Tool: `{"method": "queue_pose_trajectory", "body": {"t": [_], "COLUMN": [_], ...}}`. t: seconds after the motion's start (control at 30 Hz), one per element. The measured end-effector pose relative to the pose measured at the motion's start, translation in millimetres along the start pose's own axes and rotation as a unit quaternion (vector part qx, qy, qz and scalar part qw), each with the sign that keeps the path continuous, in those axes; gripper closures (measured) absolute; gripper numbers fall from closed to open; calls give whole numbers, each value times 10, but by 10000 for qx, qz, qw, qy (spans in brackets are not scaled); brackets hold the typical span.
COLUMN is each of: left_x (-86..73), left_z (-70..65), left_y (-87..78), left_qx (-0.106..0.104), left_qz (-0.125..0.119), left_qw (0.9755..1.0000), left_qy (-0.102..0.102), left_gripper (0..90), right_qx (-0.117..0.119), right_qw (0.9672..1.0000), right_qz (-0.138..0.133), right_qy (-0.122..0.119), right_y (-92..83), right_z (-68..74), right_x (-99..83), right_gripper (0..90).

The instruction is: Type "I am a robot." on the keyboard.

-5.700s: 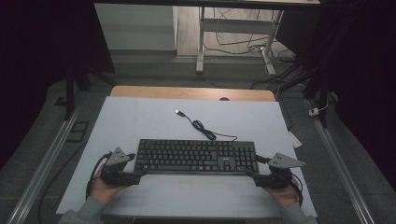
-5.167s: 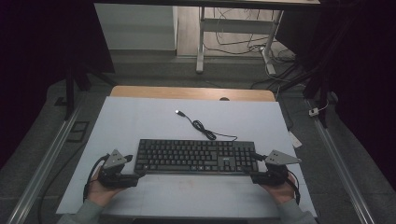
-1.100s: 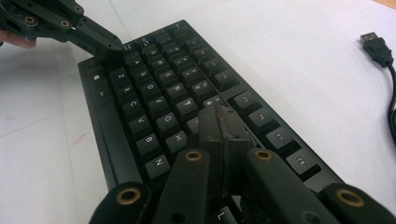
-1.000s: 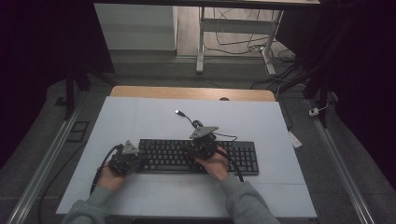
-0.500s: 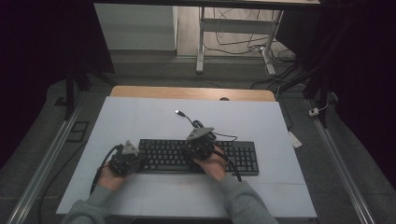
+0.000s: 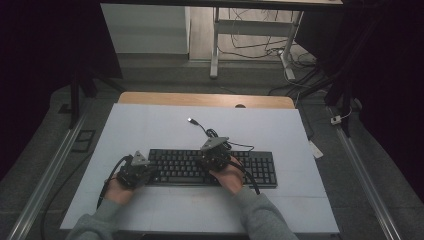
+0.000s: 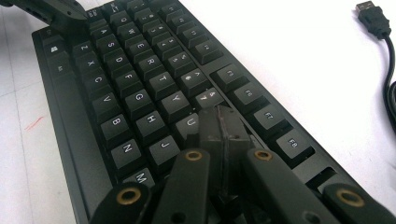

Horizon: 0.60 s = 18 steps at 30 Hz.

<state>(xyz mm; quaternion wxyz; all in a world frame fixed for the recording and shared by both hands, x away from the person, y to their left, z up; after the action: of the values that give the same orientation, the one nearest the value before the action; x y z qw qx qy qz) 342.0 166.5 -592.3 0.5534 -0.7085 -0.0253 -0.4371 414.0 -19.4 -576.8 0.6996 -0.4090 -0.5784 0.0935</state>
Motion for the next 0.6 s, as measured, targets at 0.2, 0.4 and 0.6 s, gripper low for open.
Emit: {"method": "queue_pose_trajectory", "body": {"t": [0.2,0.4,0.6], "left_x": [0,34,66], "left_z": [1,17,33], "left_y": [0,-48,-126], "left_qx": [-6,101,104], "left_qz": [-1,-148,-349], "left_qw": [10000,9998,9993], "left_qy": [-6,12,-69], "left_gripper": [888,887,887], "right_qx": [-52,-44,-65], "right_qw": [10000,9998,9995], "right_qz": [50,-174,-297], "right_qy": [-33,-61,-34], "right_y": [15,-81,-196], "right_z": [-4,3,-26], "right_x": [-21,51,57], "right_gripper": [900,900,900]}}
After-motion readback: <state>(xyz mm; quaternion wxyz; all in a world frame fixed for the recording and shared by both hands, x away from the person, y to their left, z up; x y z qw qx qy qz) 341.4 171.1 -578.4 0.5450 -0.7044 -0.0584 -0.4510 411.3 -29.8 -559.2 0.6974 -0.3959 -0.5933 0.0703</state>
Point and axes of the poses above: each handheld gripper's, and its own axes: y roughly forward along the jaws, x roughly out of its top, z roughly to its left, the point moved 9 cm from there along y, roughly forward along the jaws
